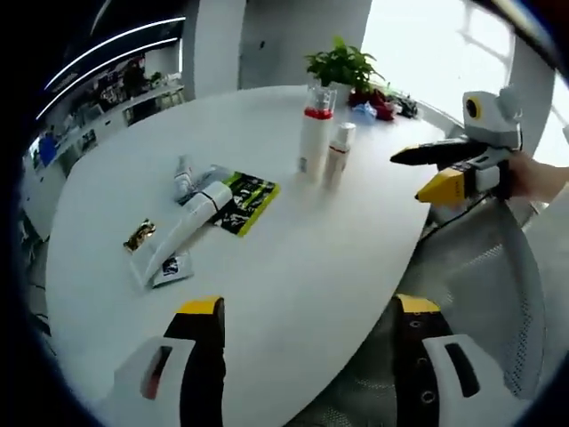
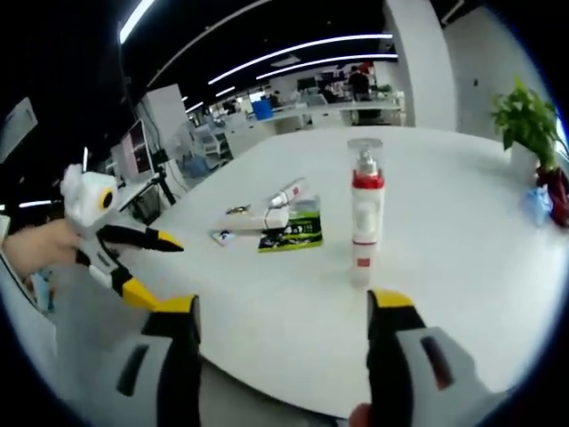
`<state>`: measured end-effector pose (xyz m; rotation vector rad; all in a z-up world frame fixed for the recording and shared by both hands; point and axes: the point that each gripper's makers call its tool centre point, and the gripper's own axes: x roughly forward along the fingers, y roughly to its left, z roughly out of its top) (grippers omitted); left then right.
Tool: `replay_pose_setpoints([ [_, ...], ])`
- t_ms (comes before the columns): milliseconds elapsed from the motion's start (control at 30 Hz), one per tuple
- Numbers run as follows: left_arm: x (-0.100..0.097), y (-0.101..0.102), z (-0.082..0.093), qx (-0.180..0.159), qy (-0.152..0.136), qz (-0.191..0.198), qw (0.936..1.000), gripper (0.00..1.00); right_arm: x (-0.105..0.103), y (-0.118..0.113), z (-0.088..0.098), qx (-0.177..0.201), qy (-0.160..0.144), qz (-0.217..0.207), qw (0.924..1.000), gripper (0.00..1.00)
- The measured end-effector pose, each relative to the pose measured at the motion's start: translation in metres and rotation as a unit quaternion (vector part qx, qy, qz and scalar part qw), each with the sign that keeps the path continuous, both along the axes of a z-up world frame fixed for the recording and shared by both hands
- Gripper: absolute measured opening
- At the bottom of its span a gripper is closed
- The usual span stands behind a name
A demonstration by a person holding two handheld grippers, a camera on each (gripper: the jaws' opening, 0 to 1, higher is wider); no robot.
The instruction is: Arrange the skincare products in the storage area until every visible bottle or jar stands upright without overlapping.
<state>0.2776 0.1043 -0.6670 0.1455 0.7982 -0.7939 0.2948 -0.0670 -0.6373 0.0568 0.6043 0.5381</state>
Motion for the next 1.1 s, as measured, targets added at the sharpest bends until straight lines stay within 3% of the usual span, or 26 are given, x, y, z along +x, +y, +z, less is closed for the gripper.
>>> replay_pose_setpoints([
  [200,-0.012,0.018,0.015,-0.059,0.009,0.076,0.9953,0.84,-0.009,0.000,0.008,0.017,0.005,-0.008,0.9998,0.82],
  [333,-0.020,0.031,0.025,-0.086,0.005,0.105,0.9907,0.87,-0.015,-0.001,0.009,0.017,0.009,-0.011,0.9997,0.84],
  [533,-0.023,0.048,0.030,-0.097,0.005,0.148,0.9842,0.94,-0.025,0.000,0.010,0.019,0.012,-0.014,0.9996,0.87],
  [667,-0.027,0.056,0.026,-0.078,0.000,0.157,0.9846,0.95,-0.031,-0.001,0.009,0.024,0.013,-0.022,0.9994,0.90],
  [767,-0.027,0.053,0.031,-0.089,-0.008,0.157,0.9835,0.96,-0.033,-0.002,0.009,0.021,0.005,-0.024,0.9995,0.93],
  [833,-0.024,0.053,0.036,-0.093,-0.026,0.158,0.9828,0.97,-0.030,-0.003,0.011,0.011,-0.016,-0.026,0.9995,0.97],
  [900,-0.022,0.051,0.047,-0.100,-0.069,0.145,0.9820,0.97,-0.030,-0.003,0.008,0.006,-0.015,-0.023,0.9996,1.00],
  [1100,-0.019,0.059,0.045,-0.119,-0.060,0.166,0.9771,0.97,-0.028,-0.004,0.006,0.008,-0.012,-0.027,0.9995,1.00],
])
